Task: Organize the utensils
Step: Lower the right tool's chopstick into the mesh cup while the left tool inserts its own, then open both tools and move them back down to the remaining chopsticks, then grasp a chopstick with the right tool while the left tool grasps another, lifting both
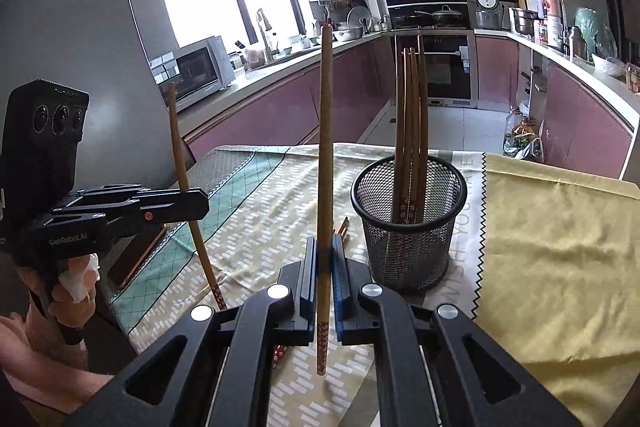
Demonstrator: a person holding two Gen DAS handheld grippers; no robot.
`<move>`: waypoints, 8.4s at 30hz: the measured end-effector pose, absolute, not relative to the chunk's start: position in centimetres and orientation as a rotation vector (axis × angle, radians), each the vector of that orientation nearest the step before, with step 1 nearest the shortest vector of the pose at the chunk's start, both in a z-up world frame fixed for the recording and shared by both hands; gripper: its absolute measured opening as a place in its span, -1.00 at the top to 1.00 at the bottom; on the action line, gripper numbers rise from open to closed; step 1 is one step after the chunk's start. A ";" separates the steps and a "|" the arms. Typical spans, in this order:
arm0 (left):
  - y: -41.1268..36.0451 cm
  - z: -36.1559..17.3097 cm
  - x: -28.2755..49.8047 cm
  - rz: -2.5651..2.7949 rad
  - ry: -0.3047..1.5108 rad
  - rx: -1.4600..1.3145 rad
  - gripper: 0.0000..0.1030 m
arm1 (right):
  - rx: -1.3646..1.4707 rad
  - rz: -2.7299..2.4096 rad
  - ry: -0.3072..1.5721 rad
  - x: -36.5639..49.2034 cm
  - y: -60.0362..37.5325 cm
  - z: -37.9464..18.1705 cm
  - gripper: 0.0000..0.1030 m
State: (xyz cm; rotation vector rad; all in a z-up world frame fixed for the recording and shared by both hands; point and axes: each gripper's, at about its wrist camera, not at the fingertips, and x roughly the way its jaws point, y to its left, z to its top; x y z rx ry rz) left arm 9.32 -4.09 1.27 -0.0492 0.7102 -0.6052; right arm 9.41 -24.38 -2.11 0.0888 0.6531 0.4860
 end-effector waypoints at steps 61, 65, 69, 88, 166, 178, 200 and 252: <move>-10.9 9.9 13.3 -0.604 0.497 -0.005 0.86 | 0.023 0.406 0.445 12.9 -26.8 5.0 0.88; -11.5 9.3 14.4 -0.596 0.522 0.017 0.86 | 0.020 0.393 0.459 13.9 -26.6 4.7 0.88; -11.9 8.7 15.1 -0.592 0.547 0.034 0.86 | 0.018 0.381 0.482 14.7 -26.4 4.0 0.88; -12.9 5.0 19.6 -0.575 0.682 0.080 0.86 | 0.023 0.355 0.629 17.2 -26.8 0.1 0.88; -4.7 -10.5 11.5 -0.422 0.923 0.036 0.26 | -0.045 0.492 0.899 10.9 -18.1 -10.5 0.33; -6.0 -10.6 12.6 -0.430 0.922 0.076 0.25 | -0.041 0.472 0.923 11.1 -18.9 -10.6 0.35; -6.7 -11.2 14.5 -0.402 0.953 0.121 0.49 | -0.056 0.430 0.923 12.3 -18.8 -10.8 0.39; -5.5 -8.3 13.8 -0.357 0.878 0.048 0.85 | 0.081 0.485 0.857 12.4 -20.4 -8.9 0.89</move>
